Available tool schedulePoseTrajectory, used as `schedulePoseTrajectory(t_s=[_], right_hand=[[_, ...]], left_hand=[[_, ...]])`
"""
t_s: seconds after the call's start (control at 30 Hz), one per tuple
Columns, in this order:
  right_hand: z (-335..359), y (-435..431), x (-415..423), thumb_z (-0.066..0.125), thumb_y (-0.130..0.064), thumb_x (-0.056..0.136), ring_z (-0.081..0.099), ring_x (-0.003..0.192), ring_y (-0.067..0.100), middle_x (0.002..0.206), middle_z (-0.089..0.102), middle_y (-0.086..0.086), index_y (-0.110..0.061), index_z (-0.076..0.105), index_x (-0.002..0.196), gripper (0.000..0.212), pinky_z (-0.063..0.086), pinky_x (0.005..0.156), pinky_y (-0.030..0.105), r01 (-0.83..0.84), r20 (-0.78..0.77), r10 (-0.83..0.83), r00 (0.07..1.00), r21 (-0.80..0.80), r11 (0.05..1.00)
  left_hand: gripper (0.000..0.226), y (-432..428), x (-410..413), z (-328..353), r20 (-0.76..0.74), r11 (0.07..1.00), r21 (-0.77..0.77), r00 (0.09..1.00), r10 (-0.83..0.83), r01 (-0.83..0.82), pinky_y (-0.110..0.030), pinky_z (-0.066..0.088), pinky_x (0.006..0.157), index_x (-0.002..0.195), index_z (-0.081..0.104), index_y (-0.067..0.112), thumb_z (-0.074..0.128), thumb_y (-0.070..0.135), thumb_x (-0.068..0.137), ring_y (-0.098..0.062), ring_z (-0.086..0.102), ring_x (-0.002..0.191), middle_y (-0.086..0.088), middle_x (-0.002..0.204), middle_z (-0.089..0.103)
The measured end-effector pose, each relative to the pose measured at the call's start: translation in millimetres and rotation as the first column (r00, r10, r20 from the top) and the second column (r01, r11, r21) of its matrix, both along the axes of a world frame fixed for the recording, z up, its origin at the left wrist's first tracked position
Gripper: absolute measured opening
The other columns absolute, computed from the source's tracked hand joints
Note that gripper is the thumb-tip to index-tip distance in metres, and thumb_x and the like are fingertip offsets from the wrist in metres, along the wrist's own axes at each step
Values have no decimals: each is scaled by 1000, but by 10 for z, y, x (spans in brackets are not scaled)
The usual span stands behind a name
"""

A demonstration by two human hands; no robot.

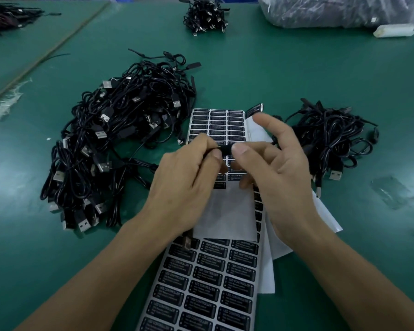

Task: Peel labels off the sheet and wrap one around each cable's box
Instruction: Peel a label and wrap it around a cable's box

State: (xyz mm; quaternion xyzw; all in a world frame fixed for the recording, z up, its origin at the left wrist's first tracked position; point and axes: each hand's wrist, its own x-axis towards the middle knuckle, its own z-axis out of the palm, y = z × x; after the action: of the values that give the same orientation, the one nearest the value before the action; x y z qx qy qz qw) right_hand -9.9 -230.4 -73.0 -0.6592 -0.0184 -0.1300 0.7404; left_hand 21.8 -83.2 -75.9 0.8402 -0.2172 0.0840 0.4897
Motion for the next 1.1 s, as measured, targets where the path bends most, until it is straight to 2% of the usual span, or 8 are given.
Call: schedulePoseTrajectory(t_s=[0.13,0.23,0.3,0.5,0.7,0.77,0.9,1.1], right_hand=[[-9,-14,8,73,-5,87,69,73,4,77,71,-8,-30,53,124,49,52,68,16,52,-5,-52,999,-28,998],[5,-26,20,74,-1,86,70,75,7,79,73,-4,-30,53,119,48,53,69,16,69,-5,-69,998,9,998],[0,-36,32,73,1,86,70,75,9,79,73,-2,-31,52,117,49,54,70,19,82,1,-82,997,14,997],[-13,-29,44,73,0,87,68,75,8,79,73,-3,-32,53,114,47,55,73,21,93,9,-93,996,-6,996],[14,-56,51,71,-15,91,58,68,15,76,67,0,-21,70,87,7,50,57,25,142,-58,-138,989,66,988],[16,-48,48,72,-15,89,59,67,13,75,68,1,-22,74,78,14,48,55,23,112,-127,-96,987,125,986],[9,-22,59,70,-11,89,56,63,7,75,69,0,-20,75,72,20,40,47,18,68,-227,-22,974,193,979],[-9,-12,66,69,-12,90,54,60,1,72,67,-2,-21,76,73,21,41,51,14,34,-202,1,979,168,985]], left_hand=[[22,0,-1,-11,1,1000,-7,1000,-14,14,-46,44,53,85,60,20,46,30,99,-21,50,55,1,64,58],[22,18,13,-20,-6,1000,20,1000,-23,23,-33,43,50,87,66,21,49,30,97,-14,51,53,13,63,59],[24,41,31,-16,3,998,50,999,-41,41,-30,38,47,88,70,20,49,27,96,-16,49,51,7,59,56],[32,73,71,-16,53,987,161,998,-29,20,-33,36,50,63,60,17,50,28,91,-23,47,55,2,53,49],[28,47,55,-38,-96,999,19,994,43,-42,-40,49,55,80,73,34,53,31,98,-20,61,58,8,68,71],[28,36,54,-29,-116,999,-16,992,49,-51,-38,51,61,81,73,32,50,35,96,-15,64,64,13,69,70],[31,31,53,-38,-129,998,-54,991,33,-40,-45,52,66,85,74,25,48,36,97,-25,65,68,10,70,71],[37,20,40,-48,-116,998,-62,993,-5,-2,-49,49,64,81,73,17,47,36,99,-34,61,68,-4,68,69]])
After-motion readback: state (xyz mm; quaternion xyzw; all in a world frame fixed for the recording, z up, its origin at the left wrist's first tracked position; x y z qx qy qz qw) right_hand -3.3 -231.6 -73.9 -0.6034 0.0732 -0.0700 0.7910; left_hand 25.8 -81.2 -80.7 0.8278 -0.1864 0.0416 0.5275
